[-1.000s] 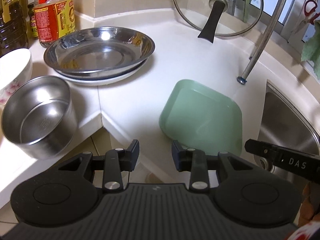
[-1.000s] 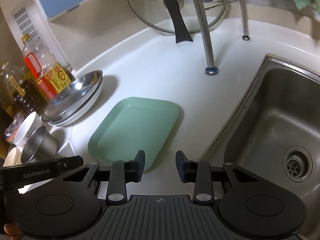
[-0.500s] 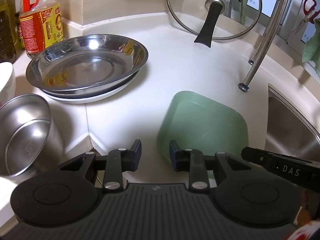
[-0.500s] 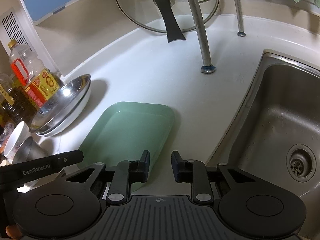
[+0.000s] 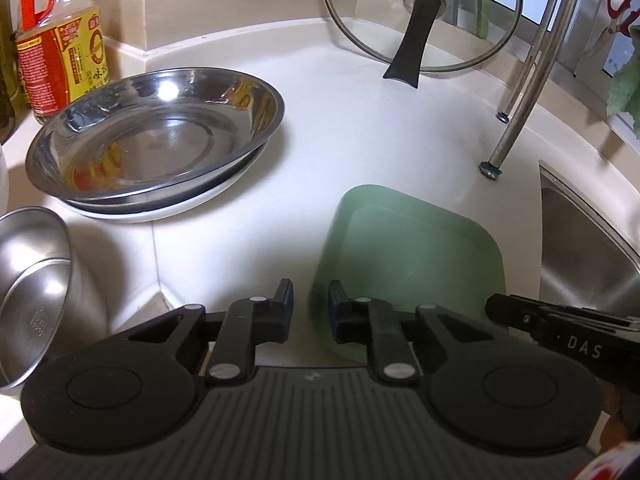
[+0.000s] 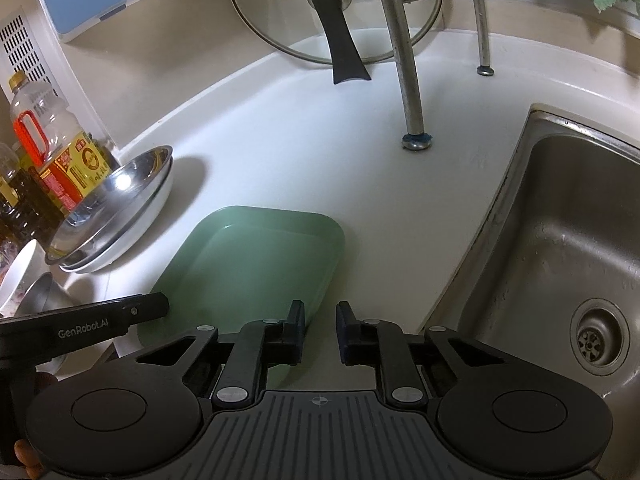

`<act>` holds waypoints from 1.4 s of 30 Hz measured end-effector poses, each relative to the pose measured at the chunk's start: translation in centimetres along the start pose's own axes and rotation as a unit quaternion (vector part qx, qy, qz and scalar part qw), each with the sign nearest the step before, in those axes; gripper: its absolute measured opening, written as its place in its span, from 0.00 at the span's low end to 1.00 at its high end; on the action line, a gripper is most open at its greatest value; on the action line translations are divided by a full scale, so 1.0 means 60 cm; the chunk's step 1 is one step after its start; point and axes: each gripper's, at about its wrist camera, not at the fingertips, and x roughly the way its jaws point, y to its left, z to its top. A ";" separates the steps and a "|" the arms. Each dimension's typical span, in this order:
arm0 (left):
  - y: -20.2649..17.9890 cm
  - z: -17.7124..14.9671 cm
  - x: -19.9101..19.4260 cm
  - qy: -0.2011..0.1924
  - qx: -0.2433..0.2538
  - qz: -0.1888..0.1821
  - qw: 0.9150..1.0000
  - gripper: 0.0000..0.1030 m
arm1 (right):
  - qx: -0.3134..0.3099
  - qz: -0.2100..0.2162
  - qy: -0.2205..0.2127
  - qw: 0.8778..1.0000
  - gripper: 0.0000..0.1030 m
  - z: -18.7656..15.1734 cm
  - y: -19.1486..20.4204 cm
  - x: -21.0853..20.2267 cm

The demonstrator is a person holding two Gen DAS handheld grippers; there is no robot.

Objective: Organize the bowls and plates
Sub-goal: 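Close both grippers on the edge of the green tray, then lift the green tray and carry it over the steel plate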

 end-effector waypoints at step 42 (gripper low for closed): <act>0.058 0.051 -0.084 -0.069 -0.033 0.018 0.997 0.06 | -0.072 0.057 -0.063 0.994 0.07 0.071 0.087 -0.006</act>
